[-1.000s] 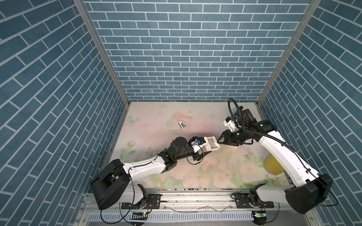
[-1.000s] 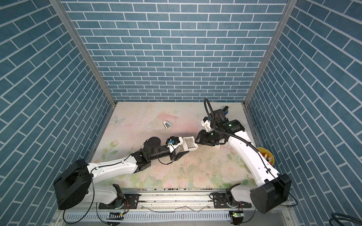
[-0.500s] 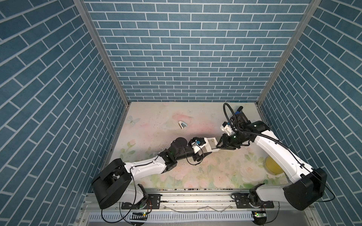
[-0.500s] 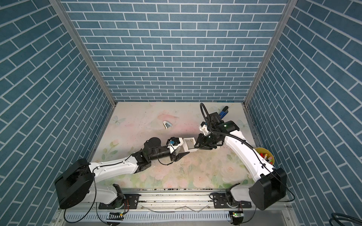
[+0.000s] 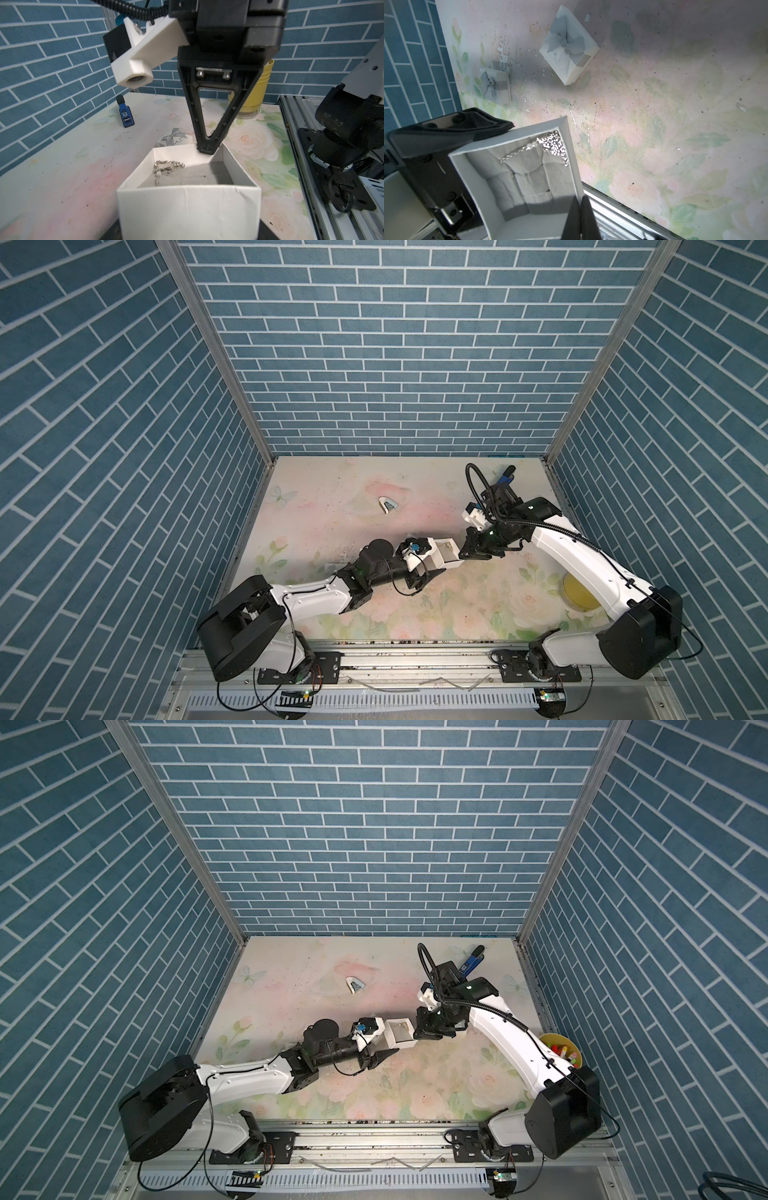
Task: Take the necklace out of the lift-off lid jewelry box
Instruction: Place the jewelry box at the center of the board.
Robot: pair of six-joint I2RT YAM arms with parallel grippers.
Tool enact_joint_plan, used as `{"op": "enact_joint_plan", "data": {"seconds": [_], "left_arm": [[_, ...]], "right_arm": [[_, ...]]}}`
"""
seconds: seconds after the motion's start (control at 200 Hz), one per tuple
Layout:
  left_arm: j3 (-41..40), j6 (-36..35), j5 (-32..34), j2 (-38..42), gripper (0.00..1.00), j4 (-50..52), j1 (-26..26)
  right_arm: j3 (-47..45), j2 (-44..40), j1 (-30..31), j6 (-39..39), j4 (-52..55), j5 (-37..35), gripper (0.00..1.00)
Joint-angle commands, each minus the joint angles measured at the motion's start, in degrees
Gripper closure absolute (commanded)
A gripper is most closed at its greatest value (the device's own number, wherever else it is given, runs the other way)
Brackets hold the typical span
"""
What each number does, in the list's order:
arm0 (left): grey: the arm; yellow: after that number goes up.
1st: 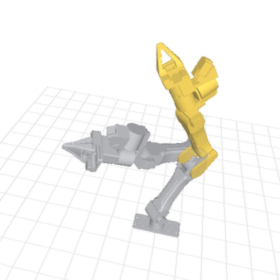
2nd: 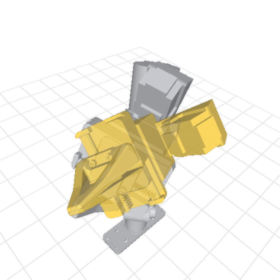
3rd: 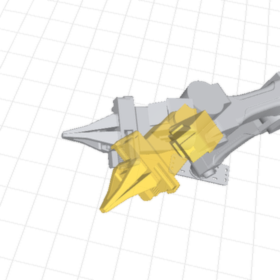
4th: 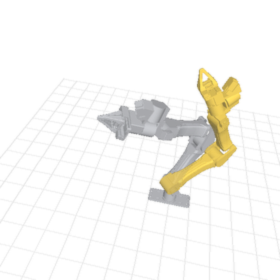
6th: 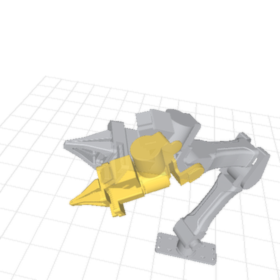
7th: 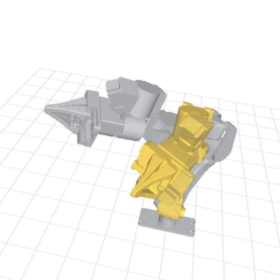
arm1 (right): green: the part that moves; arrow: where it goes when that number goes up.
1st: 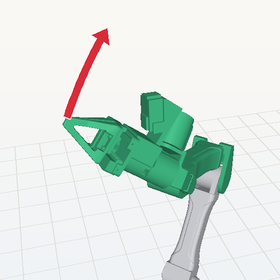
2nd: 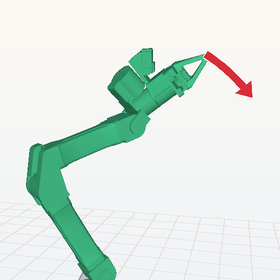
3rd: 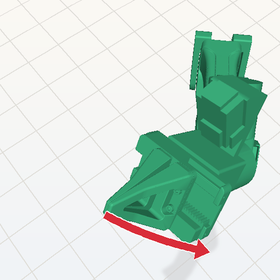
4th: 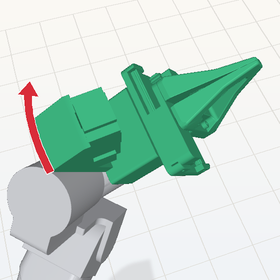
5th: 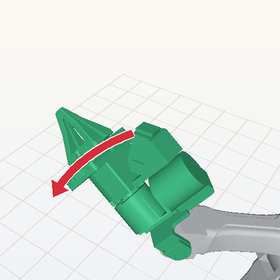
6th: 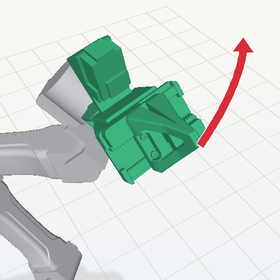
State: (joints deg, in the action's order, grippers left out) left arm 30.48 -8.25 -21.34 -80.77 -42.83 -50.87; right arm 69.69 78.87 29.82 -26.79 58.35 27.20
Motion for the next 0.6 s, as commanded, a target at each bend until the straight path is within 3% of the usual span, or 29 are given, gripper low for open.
{"op": "enact_joint_plan", "data": {"seconds": [0.0, 0.105, 0.405, 0.595], "left_arm": [[-1.59, 1.53, -0.29, -1.48, 0.15, -4.23, 0.08], [-2.47, 1.32, 0.9, -1.82, 0.01, -4.3, -0.17], [-7.54, 2.98, 3.7, -3.22, 0.0, -5.0, -1.18], [-10.81, 7.18, 8.99, -7.25, 0.0, -8.24, -4.38]], "right_arm": [[-1.43, -0.35, 0.49, -2.28, -0.49, -3.34, 1.0], [-2.5, -0.21, 0.77, -2.58, -0.62, -6.12, 1.0], [-11.42, 0.05, 1.52, -1.96, -4.4, -17.72, 1.0], [-18.58, 1.32, 4.5, -1.02, -9.22, -23.28, 1.0]]}}
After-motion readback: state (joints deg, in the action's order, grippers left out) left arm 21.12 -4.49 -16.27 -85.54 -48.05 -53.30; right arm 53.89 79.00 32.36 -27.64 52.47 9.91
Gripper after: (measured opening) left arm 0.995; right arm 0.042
